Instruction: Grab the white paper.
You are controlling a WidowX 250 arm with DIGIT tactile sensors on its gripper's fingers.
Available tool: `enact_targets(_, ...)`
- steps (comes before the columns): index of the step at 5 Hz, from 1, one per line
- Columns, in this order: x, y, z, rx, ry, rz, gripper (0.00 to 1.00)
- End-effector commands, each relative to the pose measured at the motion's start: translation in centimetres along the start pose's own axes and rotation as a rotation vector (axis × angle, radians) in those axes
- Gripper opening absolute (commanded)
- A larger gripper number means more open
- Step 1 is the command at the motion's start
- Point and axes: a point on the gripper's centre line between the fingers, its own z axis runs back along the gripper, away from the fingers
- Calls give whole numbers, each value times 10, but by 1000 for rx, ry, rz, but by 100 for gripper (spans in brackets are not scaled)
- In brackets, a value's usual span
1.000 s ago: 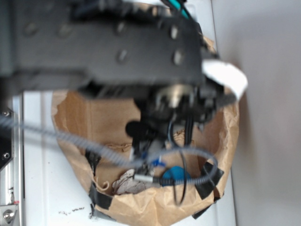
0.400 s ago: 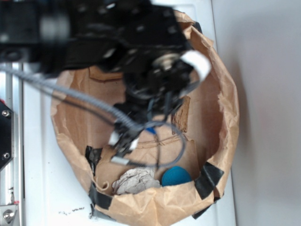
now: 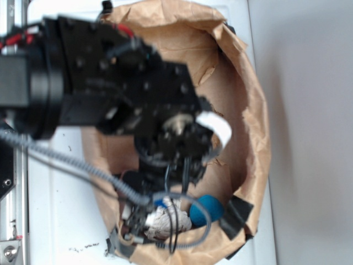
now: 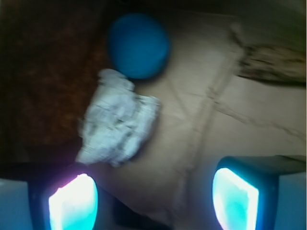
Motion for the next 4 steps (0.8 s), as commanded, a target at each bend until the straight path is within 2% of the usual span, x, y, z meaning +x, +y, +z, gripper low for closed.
enact_targets(1, 9, -17, -8, 21, 4, -33, 100)
enact_targets(3, 9, -17, -8, 21, 4, -33, 100)
enact_targets(4, 21, -6, -7, 32, -80, -6, 100)
